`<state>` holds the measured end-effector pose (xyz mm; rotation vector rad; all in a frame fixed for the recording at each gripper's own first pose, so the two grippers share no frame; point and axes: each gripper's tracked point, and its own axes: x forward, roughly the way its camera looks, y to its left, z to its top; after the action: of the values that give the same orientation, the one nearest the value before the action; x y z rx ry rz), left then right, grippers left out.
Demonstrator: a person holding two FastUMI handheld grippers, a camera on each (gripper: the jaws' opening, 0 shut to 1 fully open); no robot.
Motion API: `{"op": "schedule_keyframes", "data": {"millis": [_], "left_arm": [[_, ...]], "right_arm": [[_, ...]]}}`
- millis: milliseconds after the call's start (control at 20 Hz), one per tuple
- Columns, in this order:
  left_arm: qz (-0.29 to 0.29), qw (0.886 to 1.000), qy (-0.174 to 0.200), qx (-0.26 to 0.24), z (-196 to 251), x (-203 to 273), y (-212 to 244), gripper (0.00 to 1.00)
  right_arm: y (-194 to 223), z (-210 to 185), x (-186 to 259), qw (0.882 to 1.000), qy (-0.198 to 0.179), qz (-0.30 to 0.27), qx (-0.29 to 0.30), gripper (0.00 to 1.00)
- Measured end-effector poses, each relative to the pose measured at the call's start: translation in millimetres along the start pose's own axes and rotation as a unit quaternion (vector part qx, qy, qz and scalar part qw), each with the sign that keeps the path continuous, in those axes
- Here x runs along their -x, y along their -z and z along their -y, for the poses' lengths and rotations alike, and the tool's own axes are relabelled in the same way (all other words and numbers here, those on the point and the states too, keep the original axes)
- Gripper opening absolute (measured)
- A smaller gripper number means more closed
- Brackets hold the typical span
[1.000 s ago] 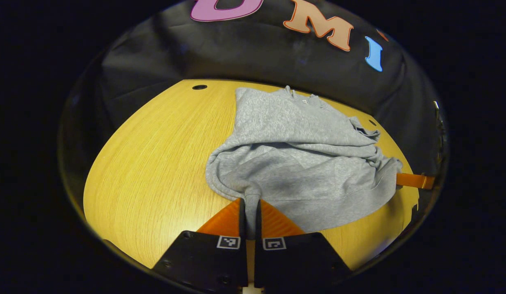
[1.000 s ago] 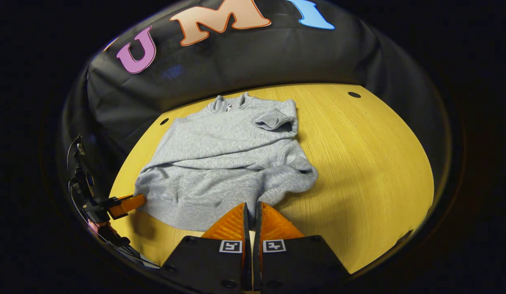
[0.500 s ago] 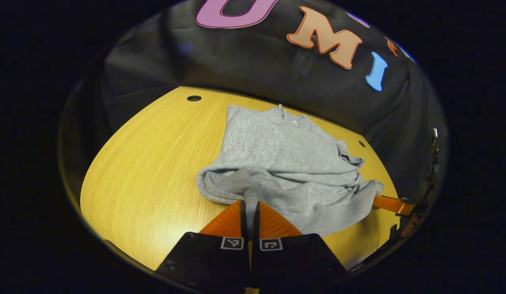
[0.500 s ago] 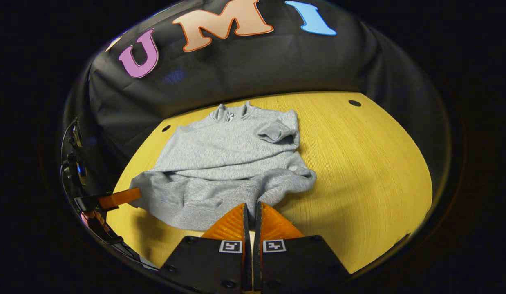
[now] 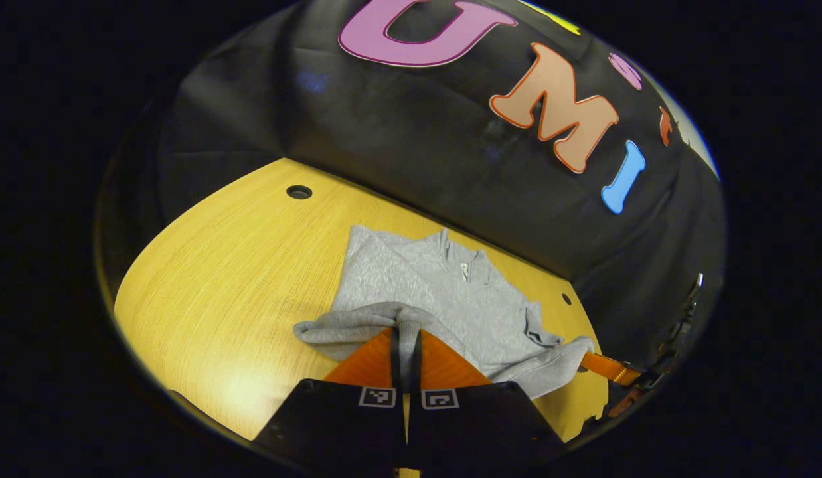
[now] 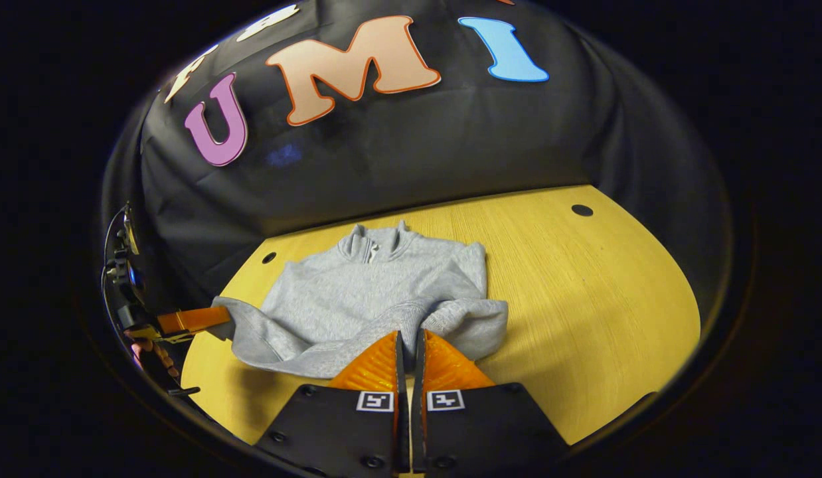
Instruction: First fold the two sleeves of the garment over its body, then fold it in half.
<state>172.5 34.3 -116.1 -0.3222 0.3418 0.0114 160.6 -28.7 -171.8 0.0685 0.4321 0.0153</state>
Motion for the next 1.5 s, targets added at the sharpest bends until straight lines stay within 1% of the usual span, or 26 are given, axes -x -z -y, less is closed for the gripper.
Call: {"op": "schedule_keyframes", "data": {"millis": [200, 300, 450, 600, 800, 900, 950, 1000, 1050, 1100, 1150, 1250, 1300, 1350, 1400, 1500], "left_arm": [[-0.017, 1.000, -0.023, -0.007, -9, -47, -4, 0.00], [-0.029, 0.999, -0.033, -0.007, -14, -68, -2, 0.00], [-0.045, 0.998, -0.052, 0.002, -24, -89, 10, 0.00], [-0.053, 0.997, -0.063, 0.009, -30, -97, 20, 0.00], [-0.054, 0.997, -0.062, 0.011, -34, -97, 20, 0.08], [-0.051, 0.997, -0.061, 0.014, -36, -92, 17, 0.16], [-0.046, 0.997, -0.051, 0.021, -30, -88, 13, 0.27], [-0.038, 0.998, -0.034, 0.031, -21, -84, 6, 0.46], [-0.024, 0.999, -0.031, 0.032, -18, -78, -2, 0.65], [-0.011, 0.999, -0.033, 0.020, -17, -72, -10, 0.84], [0.004, 0.999, -0.035, 0.003, -15, -61, -21, 0.94], [0.024, 0.998, -0.034, -0.046, -5, -36, -40, 0.94], [0.024, 0.996, -0.032, -0.074, -1, -22, -46, 0.94], [0.026, 0.994, -0.028, -0.100, 5, -8, -52, 0.94], [0.029, 0.992, -0.018, -0.118, 13, 3, -56, 0.94], [0.031, 0.991, 0.009, -0.129, 28, 30, -59, 0.94]], "right_arm": [[-13, 4, -41, 1.000, 0.001, -0.004, -0.005, 0.04], [-14, 8, -61, 1.000, 0.001, -0.012, 0.001, 0.04], [1, 15, -87, 0.999, 0.001, -0.036, -0.008, 0.04], [23, 18, -101, 0.998, 0.003, -0.065, -0.017, 0.04], [21, 19, -106, 0.998, -0.001, -0.060, 0.000, 0.05], [19, 17, -104, 0.998, -0.008, -0.060, -0.005, 0.09], [18, 14, -104, 0.998, -0.016, -0.061, -0.014, 0.14], [17, 13, -102, 0.998, -0.021, -0.060, -0.021, 0.18], [13, 9, -98, 0.997, -0.030, -0.059, -0.029, 0.22], [8, 4, -93, 0.997, -0.041, -0.054, -0.038, 0.26], [-1, -1, -87, 0.997, -0.052, -0.045, -0.044, 0.48], [-22, 2, -71, 0.998, -0.046, -0.018, -0.026, 0.92], [-33, 1, -59, 0.999, -0.048, -0.005, -0.020, 0.94], [-45, -4, -46, 0.998, -0.053, 0.010, -0.020, 0.87], [-56, -8, -31, 0.998, -0.061, 0.025, -0.020, 0.94], [-75, -10, -2, 0.996, -0.075, 0.048, -0.022, 0.94]]}}
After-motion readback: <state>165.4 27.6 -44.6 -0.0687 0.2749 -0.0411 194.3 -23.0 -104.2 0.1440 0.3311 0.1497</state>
